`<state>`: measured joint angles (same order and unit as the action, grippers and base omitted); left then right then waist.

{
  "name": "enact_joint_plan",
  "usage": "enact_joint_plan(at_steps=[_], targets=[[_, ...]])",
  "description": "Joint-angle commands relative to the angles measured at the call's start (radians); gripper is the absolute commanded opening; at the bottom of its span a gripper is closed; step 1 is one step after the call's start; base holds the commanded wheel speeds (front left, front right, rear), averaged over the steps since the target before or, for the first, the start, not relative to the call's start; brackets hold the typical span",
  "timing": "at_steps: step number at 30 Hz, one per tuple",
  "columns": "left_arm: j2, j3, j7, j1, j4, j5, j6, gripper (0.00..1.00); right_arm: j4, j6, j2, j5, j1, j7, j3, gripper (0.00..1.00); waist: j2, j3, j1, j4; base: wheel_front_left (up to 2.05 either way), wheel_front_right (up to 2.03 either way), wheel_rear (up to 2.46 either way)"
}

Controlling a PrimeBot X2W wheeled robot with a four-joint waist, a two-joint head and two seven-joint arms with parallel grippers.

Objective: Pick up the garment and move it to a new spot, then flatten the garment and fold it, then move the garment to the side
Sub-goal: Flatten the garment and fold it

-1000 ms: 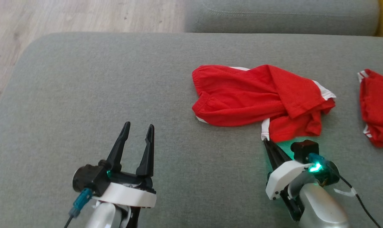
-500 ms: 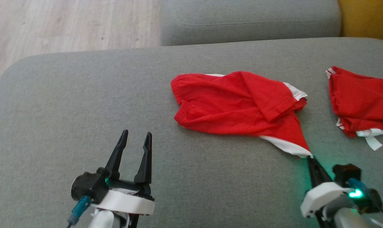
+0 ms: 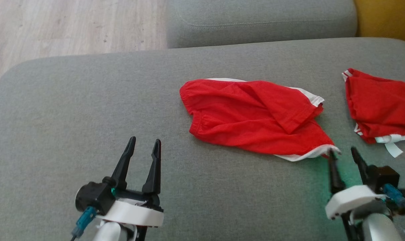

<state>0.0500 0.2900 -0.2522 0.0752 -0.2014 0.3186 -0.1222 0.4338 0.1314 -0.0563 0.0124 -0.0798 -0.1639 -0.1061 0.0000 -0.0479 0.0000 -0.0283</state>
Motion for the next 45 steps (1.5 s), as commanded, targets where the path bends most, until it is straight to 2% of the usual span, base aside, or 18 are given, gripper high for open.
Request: enact_joint_plan(at_steps=[1,5,9,17,26,35,43,45], targets=[[0.0,-0.033,-0.01,0.039,0.028,-0.001,0.005,1.0,-0.049,-0.001,0.0,-0.013,-0.013,-0.021,0.039,1.0,0.0,-0.001,0.0,-0.005,0.0,0.0,0.0],[0.0,-0.033,-0.01,0.039,0.026,-0.002,0.003,1.0,-0.134,-0.001,0.003,-0.066,-0.006,-0.054,0.106,1.0,0.0,-0.001,0.0,-0.023,0.0,0.0,0.0],[0.0,-0.028,-0.01,0.039,0.025,0.0,0.002,1.0,-0.21,-0.001,-0.001,-0.13,0.005,-0.073,0.218,1.0,0.0,-0.005,0.0,-0.047,0.0,0.0,0.0],[0.0,-0.013,-0.01,0.049,0.027,0.006,0.001,1.0,-0.18,-0.001,-0.069,-0.181,-0.025,-0.062,0.439,1.0,0.0,-0.028,0.0,-0.104,0.0,0.0,0.0],[0.0,0.022,-0.01,0.076,0.025,0.019,-0.001,1.0,-0.008,-0.001,-0.083,-0.175,-0.22,-0.043,0.607,1.0,0.0,-0.08,0.0,-0.194,0.0,0.0,0.0],[0.0,0.047,-0.01,0.094,0.018,0.034,0.003,1.0,0.236,-0.001,-0.064,-0.159,-0.368,-0.039,0.631,1.0,0.0,-0.111,0.0,-0.27,0.0,0.0,0.0],[0.0,0.059,-0.01,0.098,0.023,0.045,0.008,1.0,0.409,-0.001,-0.052,-0.146,-0.459,-0.063,0.655,1.0,0.0,-0.124,0.0,-0.301,0.0,0.0,0.0],[0.0,0.063,-0.01,0.099,0.022,0.048,0.008,1.0,0.437,-0.001,-0.044,-0.155,-0.474,-0.072,0.659,0.0,0.0,-0.127,0.0,-0.303,0.0,0.0,0.0]])
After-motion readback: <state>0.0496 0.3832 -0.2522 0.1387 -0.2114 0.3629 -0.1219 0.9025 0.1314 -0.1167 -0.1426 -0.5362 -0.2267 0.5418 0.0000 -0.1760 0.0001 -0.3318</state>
